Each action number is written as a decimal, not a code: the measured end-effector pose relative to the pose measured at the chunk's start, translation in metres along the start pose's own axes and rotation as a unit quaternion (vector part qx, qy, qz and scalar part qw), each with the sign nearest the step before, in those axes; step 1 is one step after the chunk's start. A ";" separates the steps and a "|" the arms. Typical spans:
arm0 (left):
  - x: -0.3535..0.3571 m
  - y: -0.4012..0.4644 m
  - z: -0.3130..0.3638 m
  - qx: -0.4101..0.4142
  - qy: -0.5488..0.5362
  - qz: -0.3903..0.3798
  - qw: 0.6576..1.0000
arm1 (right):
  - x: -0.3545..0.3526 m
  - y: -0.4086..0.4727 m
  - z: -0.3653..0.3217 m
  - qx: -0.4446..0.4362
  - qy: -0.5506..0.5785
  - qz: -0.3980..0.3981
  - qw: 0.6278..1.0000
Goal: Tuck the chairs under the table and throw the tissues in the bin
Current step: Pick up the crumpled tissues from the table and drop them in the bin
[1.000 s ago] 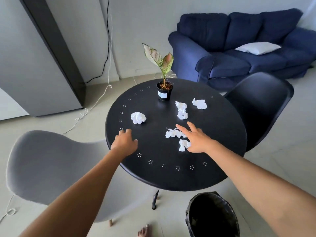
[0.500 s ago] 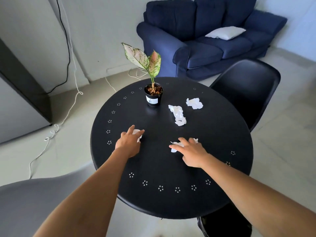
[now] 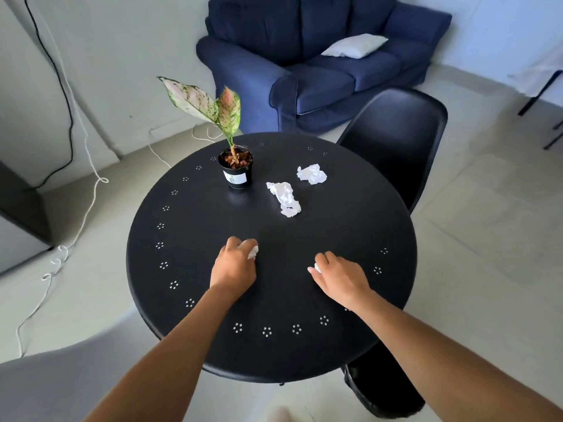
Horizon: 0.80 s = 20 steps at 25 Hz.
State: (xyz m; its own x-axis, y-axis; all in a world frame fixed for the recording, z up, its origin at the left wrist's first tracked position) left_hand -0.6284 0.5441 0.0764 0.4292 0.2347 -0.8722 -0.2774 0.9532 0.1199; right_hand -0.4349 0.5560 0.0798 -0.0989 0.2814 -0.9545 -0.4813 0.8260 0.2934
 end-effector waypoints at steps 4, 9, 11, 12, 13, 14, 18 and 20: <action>0.038 -0.029 0.078 0.071 -0.045 -0.035 0.996 | -0.021 -0.040 0.056 0.089 0.001 0.016 0.996; 0.096 -0.085 0.199 0.168 -0.080 -0.089 0.978 | -0.018 -0.148 0.178 0.288 0.018 -0.081 0.954; 0.122 -0.113 0.247 0.211 -0.075 -0.119 0.967 | -0.021 -0.200 0.225 0.370 0.035 -0.082 0.925; 0.135 -0.126 0.267 0.230 -0.070 -0.135 0.961 | -0.021 -0.224 0.241 0.411 0.052 -0.076 0.907; 0.148 -0.138 0.282 0.245 -0.060 -0.152 0.956 | -0.019 -0.245 0.253 0.448 0.073 -0.071 0.888; 0.164 -0.153 0.296 0.256 -0.046 -0.173 0.950 | -0.014 -0.267 0.265 0.490 0.102 -0.064 0.864; 0.230 -0.190 0.300 0.218 -0.013 -0.246 0.944 | 0.044 -0.349 0.287 0.680 0.269 -0.049 0.680; 0.264 -0.201 0.282 0.191 -0.004 -0.268 0.944 | 0.091 -0.380 0.281 0.753 0.335 -0.058 0.563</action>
State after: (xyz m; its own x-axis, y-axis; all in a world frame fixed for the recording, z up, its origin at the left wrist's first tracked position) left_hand -0.2170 0.4684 -0.0440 0.4272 -0.3013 -0.8525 0.3111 0.9343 -0.1743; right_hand -0.0157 0.4048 -0.1033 -0.6920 0.3511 -0.6308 0.7167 0.4391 -0.5418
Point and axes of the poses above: each hand's wrist, its own y-axis towards the middle knuckle, its own x-axis out of the palm, z = x × y, the point moved 10 cm from there along y, towards the middle knuckle, and after that the axes turned 9 degrees about z, right-handed, at the moved point
